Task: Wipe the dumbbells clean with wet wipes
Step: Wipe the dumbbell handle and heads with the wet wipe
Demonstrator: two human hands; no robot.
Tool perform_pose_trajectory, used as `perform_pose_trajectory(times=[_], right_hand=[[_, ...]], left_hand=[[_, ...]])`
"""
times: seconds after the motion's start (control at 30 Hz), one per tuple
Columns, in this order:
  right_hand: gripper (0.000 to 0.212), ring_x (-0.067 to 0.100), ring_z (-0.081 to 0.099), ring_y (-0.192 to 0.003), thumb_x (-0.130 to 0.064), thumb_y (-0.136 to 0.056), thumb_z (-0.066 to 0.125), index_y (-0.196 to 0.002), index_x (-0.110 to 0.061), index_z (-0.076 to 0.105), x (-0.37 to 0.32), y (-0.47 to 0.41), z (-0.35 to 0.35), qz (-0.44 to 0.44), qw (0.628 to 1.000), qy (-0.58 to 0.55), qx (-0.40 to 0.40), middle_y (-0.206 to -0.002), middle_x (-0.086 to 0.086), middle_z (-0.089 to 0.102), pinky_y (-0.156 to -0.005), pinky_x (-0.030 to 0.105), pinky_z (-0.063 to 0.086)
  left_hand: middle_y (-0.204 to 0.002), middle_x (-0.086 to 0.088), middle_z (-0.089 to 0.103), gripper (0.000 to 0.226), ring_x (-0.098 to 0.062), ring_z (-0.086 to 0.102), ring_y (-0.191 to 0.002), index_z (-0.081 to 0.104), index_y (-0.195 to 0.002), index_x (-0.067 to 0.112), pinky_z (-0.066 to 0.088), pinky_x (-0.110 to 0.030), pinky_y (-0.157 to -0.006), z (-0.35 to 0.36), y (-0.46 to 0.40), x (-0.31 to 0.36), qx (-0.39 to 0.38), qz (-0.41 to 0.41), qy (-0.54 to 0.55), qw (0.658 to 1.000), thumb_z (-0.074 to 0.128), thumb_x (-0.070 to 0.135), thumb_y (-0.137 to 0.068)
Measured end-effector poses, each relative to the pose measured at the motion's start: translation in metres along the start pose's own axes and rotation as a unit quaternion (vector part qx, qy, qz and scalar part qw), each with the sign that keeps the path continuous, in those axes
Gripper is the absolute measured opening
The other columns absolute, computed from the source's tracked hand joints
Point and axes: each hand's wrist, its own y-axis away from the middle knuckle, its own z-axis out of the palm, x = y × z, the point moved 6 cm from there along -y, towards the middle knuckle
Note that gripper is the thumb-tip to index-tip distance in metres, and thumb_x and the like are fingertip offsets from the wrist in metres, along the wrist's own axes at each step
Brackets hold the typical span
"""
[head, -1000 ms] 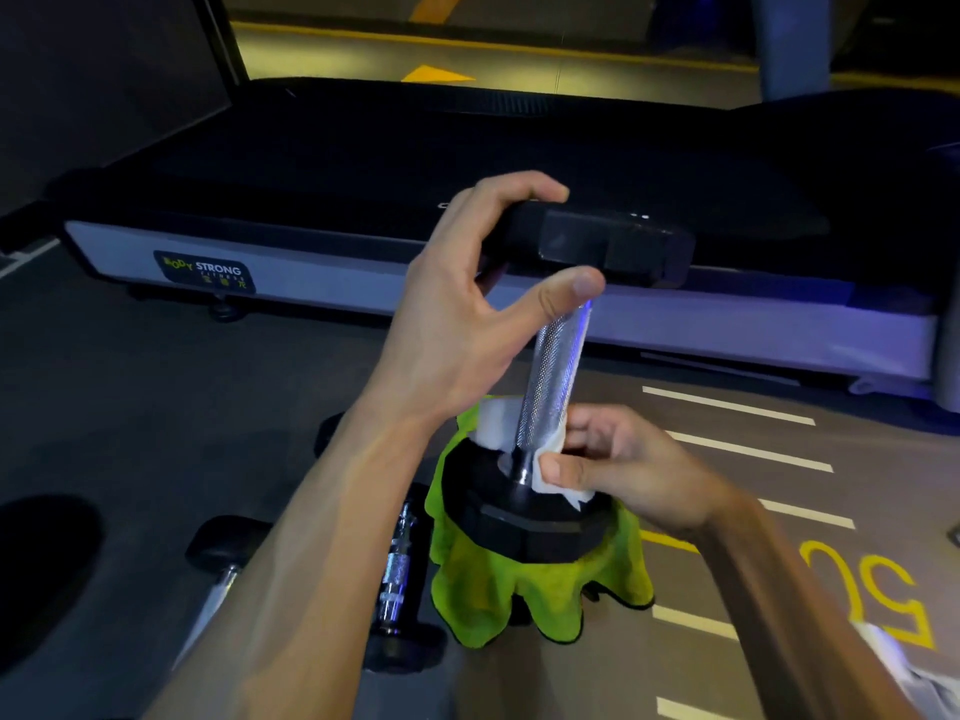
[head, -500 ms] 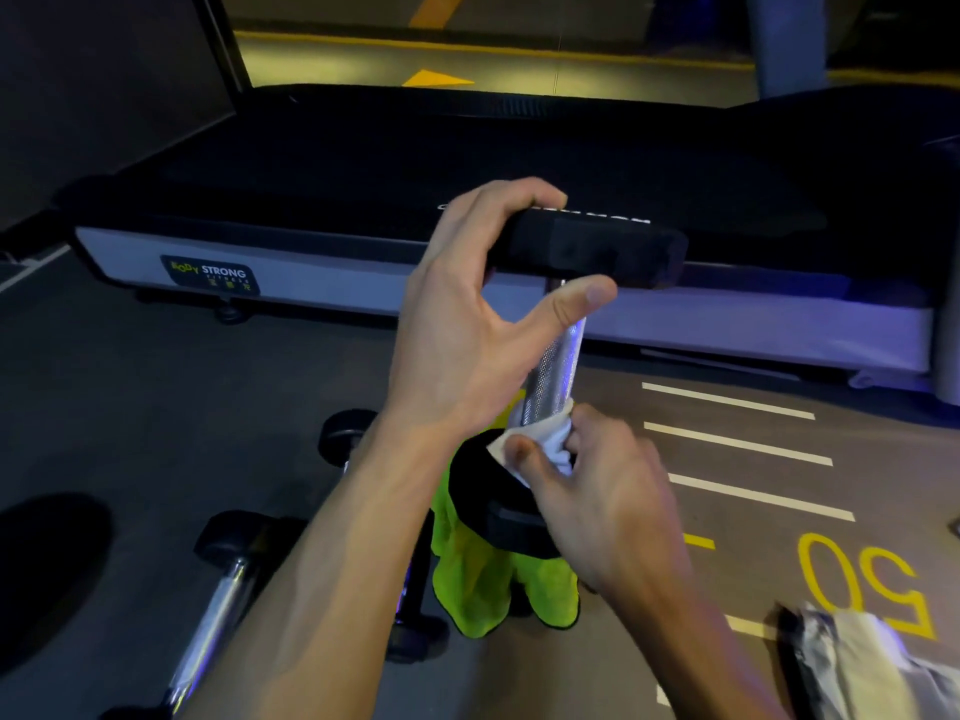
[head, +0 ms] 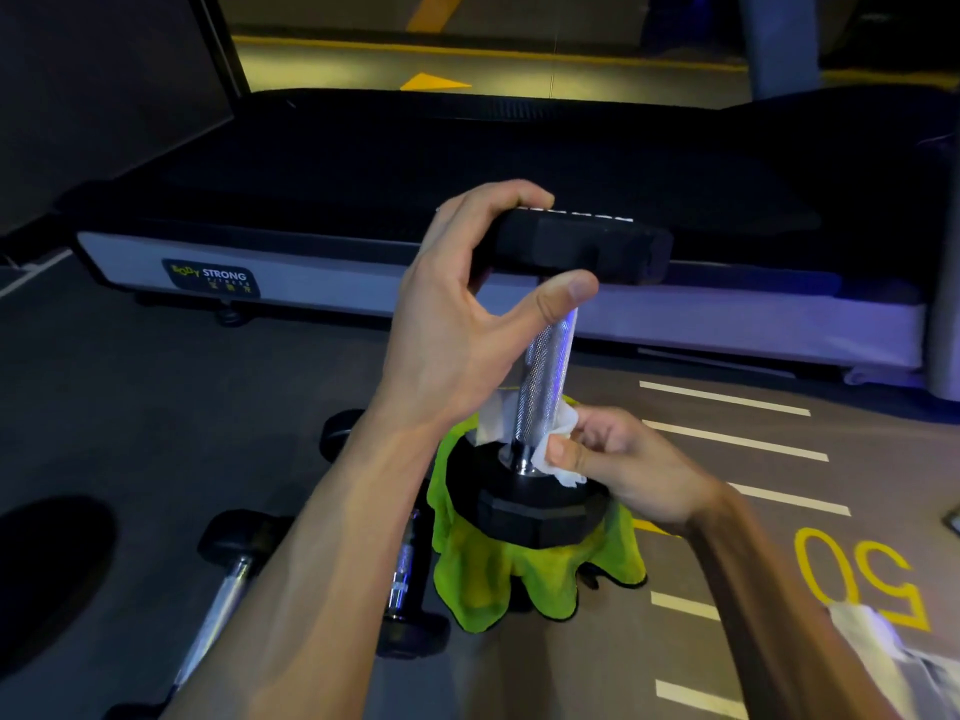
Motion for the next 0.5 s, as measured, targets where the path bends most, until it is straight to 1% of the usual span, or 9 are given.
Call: perform_pose_trajectory(times=[0.1, 0.17, 0.23, 0.27, 0.3, 0.33, 0.4, 0.43, 0.5], right_hand=[[0.044, 0.013, 0.070, -0.084, -0.041, -0.101, 0.063, -0.104, 0.000, 0.076, 0.003, 0.004, -0.004, 0.000, 0.997, 0.019, 0.070, -0.097, 0.016, 0.079, -0.077, 0.025, 0.054], [0.055, 0.008, 0.063, -0.071, -0.057, -0.095, 0.060, -0.085, -0.006, 0.078, 0.004, 0.009, -0.007, 0.008, 0.989, 0.062, 0.131, -0.080, 0.006, 0.076, -0.064, 0.027, 0.049], [0.076, 0.014, 0.055, -0.074, -0.074, -0.092, 0.057, -0.091, 0.001, 0.071, 0.004, 0.010, -0.006, 0.000, 0.979, 0.117, 0.168, -0.079, 0.018, 0.074, -0.064, 0.042, 0.046], [0.081, 0.015, 0.055, -0.078, -0.078, -0.091, 0.054, -0.095, 0.002, 0.069, 0.001, 0.011, -0.004, -0.011, 0.975, 0.128, 0.182, -0.087, 0.027, 0.074, -0.069, 0.051, 0.051], [0.080, 0.014, 0.056, -0.081, -0.078, -0.093, 0.050, -0.096, 0.000, 0.069, -0.002, 0.012, -0.002, -0.023, 0.970, 0.140, 0.198, -0.095, 0.029, 0.073, -0.077, 0.053, 0.055], [0.076, 0.012, 0.058, -0.083, -0.077, -0.095, 0.048, -0.097, -0.004, 0.070, -0.008, 0.012, 0.000, -0.032, 0.964, 0.155, 0.214, -0.096, 0.024, 0.075, -0.082, 0.055, 0.057], [0.054, 0.003, 0.061, -0.083, -0.065, -0.101, 0.050, -0.097, -0.017, 0.074, -0.020, 0.013, 0.005, -0.048, 0.953, 0.190, 0.232, -0.086, -0.002, 0.077, -0.082, 0.049, 0.058], [0.039, 0.001, 0.066, -0.086, -0.057, -0.102, 0.055, -0.100, -0.024, 0.075, -0.024, 0.013, 0.008, -0.056, 0.952, 0.194, 0.231, -0.088, -0.012, 0.077, -0.085, 0.045, 0.058], [0.025, 0.006, 0.073, -0.103, -0.044, -0.097, 0.065, -0.112, -0.025, 0.074, -0.028, 0.010, 0.012, -0.052, 0.966, 0.159, 0.199, -0.103, -0.012, 0.080, -0.098, 0.045, 0.056]], left_hand=[[-0.128, 0.007, 0.059, 0.049, -0.012, 0.061, -0.119, 0.063, -0.127, 0.030, 0.053, -0.047, -0.106, 0.001, -0.001, -0.002, 0.007, -0.004, 0.005, 1.000, 0.086, 0.038, -0.085], [-0.128, 0.006, 0.059, 0.049, -0.014, 0.061, -0.119, 0.063, -0.128, 0.028, 0.052, -0.047, -0.106, 0.003, -0.001, -0.002, 0.009, -0.004, 0.006, 1.000, 0.086, 0.038, -0.085], [-0.128, 0.006, 0.059, 0.049, -0.015, 0.061, -0.120, 0.063, -0.128, 0.028, 0.052, -0.048, -0.106, 0.004, -0.002, -0.002, 0.008, -0.004, 0.004, 1.000, 0.086, 0.039, -0.085], [-0.129, 0.006, 0.059, 0.049, -0.016, 0.061, -0.121, 0.063, -0.127, 0.030, 0.051, -0.048, -0.106, 0.004, -0.003, -0.003, 0.008, -0.004, 0.002, 1.000, 0.086, 0.040, -0.085], [-0.130, 0.006, 0.059, 0.049, -0.016, 0.061, -0.122, 0.062, -0.127, 0.031, 0.051, -0.048, -0.106, 0.004, -0.004, -0.003, 0.007, -0.004, -0.001, 1.000, 0.085, 0.042, -0.086], [-0.130, 0.006, 0.060, 0.048, -0.016, 0.061, -0.123, 0.062, -0.127, 0.032, 0.051, -0.047, -0.107, 0.004, -0.004, -0.003, 0.007, -0.004, -0.005, 1.000, 0.085, 0.043, -0.086], [-0.130, 0.006, 0.060, 0.048, -0.015, 0.061, -0.122, 0.061, -0.127, 0.032, 0.052, -0.046, -0.106, 0.004, -0.005, -0.004, 0.007, -0.004, -0.011, 1.000, 0.084, 0.044, -0.086], [-0.130, 0.006, 0.060, 0.048, -0.015, 0.061, -0.122, 0.061, -0.128, 0.032, 0.052, -0.045, -0.105, 0.004, -0.005, -0.004, 0.007, -0.004, -0.013, 1.000, 0.084, 0.044, -0.087], [-0.131, 0.007, 0.060, 0.048, -0.016, 0.060, -0.123, 0.061, -0.128, 0.033, 0.052, -0.046, -0.105, 0.004, -0.006, -0.003, 0.006, -0.006, -0.014, 1.000, 0.083, 0.045, -0.087]])
